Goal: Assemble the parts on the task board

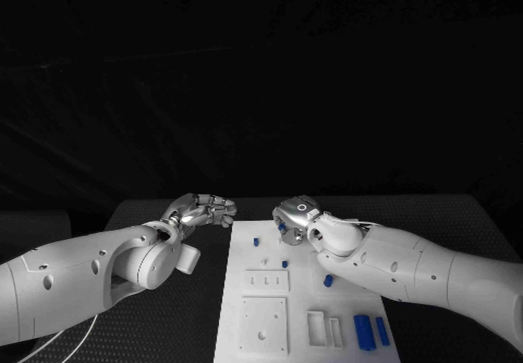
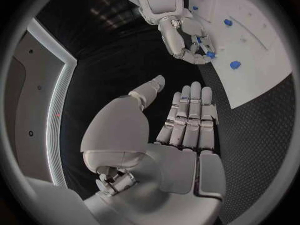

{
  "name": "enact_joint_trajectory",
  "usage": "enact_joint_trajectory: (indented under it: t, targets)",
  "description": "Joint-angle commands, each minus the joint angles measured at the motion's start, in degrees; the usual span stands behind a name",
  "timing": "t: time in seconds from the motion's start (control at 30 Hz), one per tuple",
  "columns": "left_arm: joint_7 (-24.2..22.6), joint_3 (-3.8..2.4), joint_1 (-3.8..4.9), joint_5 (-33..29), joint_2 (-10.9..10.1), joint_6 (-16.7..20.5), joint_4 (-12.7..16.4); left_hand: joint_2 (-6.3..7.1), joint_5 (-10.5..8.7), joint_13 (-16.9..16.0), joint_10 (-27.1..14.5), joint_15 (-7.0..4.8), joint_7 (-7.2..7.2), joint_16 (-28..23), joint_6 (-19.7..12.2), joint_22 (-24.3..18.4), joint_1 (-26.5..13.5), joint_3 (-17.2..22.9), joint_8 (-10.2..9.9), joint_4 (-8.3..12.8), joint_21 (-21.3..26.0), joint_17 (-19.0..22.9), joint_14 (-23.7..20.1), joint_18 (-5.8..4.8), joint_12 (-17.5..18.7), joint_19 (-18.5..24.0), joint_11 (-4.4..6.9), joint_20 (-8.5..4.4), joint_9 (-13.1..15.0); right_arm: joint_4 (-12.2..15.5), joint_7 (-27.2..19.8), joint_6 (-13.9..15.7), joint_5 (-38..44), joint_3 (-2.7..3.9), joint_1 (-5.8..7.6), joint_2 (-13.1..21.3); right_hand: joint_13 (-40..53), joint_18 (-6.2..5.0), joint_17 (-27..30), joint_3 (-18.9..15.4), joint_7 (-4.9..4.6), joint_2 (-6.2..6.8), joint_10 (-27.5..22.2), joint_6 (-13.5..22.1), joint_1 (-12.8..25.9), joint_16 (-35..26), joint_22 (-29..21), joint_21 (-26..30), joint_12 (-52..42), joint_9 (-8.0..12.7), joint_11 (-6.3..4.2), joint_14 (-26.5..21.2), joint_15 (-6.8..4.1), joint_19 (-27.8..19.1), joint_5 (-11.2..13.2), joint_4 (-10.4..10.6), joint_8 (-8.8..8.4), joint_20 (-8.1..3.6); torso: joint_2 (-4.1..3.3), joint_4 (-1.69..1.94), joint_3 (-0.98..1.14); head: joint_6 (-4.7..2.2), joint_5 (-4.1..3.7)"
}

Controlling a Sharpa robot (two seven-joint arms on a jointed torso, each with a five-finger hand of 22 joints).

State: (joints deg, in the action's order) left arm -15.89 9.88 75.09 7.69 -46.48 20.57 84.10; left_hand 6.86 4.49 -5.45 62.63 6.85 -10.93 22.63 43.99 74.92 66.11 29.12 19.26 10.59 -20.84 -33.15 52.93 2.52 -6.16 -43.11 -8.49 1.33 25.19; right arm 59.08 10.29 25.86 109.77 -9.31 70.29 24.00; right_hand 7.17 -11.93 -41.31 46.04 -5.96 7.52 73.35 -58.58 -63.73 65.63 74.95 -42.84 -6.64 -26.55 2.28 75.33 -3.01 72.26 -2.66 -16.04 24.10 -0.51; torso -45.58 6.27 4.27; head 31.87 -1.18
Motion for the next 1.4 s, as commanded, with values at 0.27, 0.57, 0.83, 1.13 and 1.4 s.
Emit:
enact_joint_trajectory:
  t: [0.27,0.57,0.83,1.13,1.4]
  targets:
    - [-0.4,-0.08,0.17,0.4,0.0,-0.7,0.2,0.01,0.28,0.1,0.0,0.29,-0.18,-0.3,-0.1,1.2,-0.7,0.1,-0.3,0.5,-0.3,-0.1,-0.1,1.11,0.4,0.2,-0.16,0.02,-0.1,-0.7,0.4,-1.0,1.1,-0.02,-0.05,-0.3,0.0,-3.07,0.1,0.5,0.0,-0.06,2.5,-0.3,-0.6,0.4,1.2,-0.4,0.1,0.0,0.54,-0.5,-0.63,0.1,-0.1,0.0,0.02,-0.19,-0.21,-0.02,0.01,-0.22,0.0]
    - [-0.3,-0.08,0.17,0.4,0.2,-0.8,0.0,0.05,0.27,0.1,0.0,0.31,-0.21,-0.4,-0.1,1.2,-0.7,0.1,-0.3,0.5,-0.3,-0.1,-0.2,1.11,0.4,0.2,-0.19,0.03,-0.1,-1.4,0.1,-1.5,0.8,-0.03,-0.05,-0.8,0.0,-3.07,0.3,0.9,-0.11,0.28,2.3,-0.1,-0.5,0.3,1.2,-0.4,0.5,0.0,0.7,-0.7,-0.48,-0.2,-0.1,0.2,-0.27,-0.05,-0.32,0.01,-0.01,-0.22,0.03]
    - [-0.3,-0.08,0.17,0.4,0.3,-0.7,-0.1,0.07,0.26,0.1,-0.1,0.32,-0.24,-0.4,-0.2,1.2,-0.8,0.1,-0.3,0.5,-0.3,-0.1,-0.2,1.11,0.5,0.2,-0.21,0.04,-0.1,-1.8,-0.4,-2.2,-1.1,-0.03,-0.05,-1.0,-1.0,-3.07,1.1,1.5,-1.7,2.31,-1.6,3.5,-0.5,0.2,1.0,-0.4,3.0,0.8,2.47,-0.4,1.29,-0.7,-0.1,0.3,-2.71,0.18,-0.34,-0.07,0.0,-0.26,0.06]
    - [-0.2,-0.08,0.17,0.4,0.2,-0.7,-0.1,0.16,0.25,0.2,-0.1,0.35,-0.39,-0.5,-0.3,1.2,-0.9,0.2,-0.5,0.6,-0.3,-0.1,-0.2,1.11,0.7,0.3,-0.33,0.06,-0.2,-1.4,-0.2,-1.4,-2.4,-0.03,-0.02,-0.7,-3.5,-3.07,2.1,1.6,-2.89,7.22,-10.0,9.2,-0.3,-0.1,0.6,0.2,3.2,2.2,4.23,-0.7,3.0,-1.2,-0.1,2.1,-5.88,0.62,-0.37,-0.06,-0.02,-0.32,0.04]
    - [-0.2,-0.08,0.2,0.4,-0.1,-0.6,-0.2,0.19,0.25,0.2,-0.1,0.36,-0.41,-0.5,-0.3,1.2,-0.9,0.2,-0.5,0.7,-0.3,-0.1,-0.2,1.11,0.7,0.3,-0.35,0.07,-0.2,0.8,-0.3,0.7,-3.4,0.02,0.55,0.7,-3.4,-3.07,2.7,1.6,-3.05,8.79,-11.6,10.2,-0.3,-0.2,0.4,0.6,3.0,2.4,4.5,-0.7,3.27,-1.2,-0.2,3.6,-6.24,0.69,-0.39,-0.19,0.06,-0.54,0.07]
